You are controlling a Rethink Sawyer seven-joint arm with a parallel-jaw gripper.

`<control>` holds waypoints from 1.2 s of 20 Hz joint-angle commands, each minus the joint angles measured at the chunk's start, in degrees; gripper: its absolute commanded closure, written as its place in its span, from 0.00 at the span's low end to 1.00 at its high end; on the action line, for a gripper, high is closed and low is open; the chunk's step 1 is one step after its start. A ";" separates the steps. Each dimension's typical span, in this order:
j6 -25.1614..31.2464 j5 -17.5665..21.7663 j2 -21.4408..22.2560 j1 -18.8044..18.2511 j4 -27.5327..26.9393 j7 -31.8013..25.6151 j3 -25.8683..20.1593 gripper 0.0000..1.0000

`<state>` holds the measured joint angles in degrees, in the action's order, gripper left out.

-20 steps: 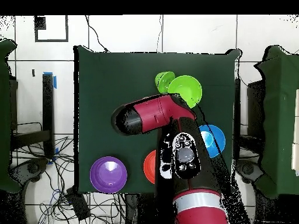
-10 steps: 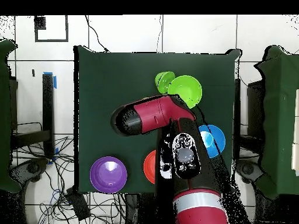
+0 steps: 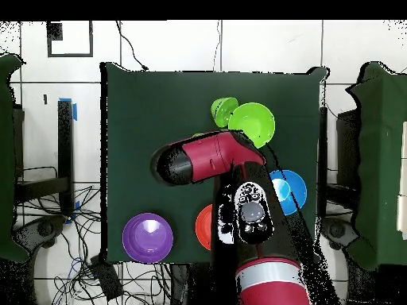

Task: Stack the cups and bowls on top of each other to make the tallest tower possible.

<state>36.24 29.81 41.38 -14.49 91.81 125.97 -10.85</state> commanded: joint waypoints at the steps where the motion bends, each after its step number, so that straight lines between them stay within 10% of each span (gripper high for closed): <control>1: -1.53 -1.75 -2.02 0.93 2.34 4.53 -0.12 1.00; 24: -2.84 -5.90 -4.62 3.68 0.95 7.65 2.07 1.00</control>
<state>36.24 25.82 39.12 -12.93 91.98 125.97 -8.48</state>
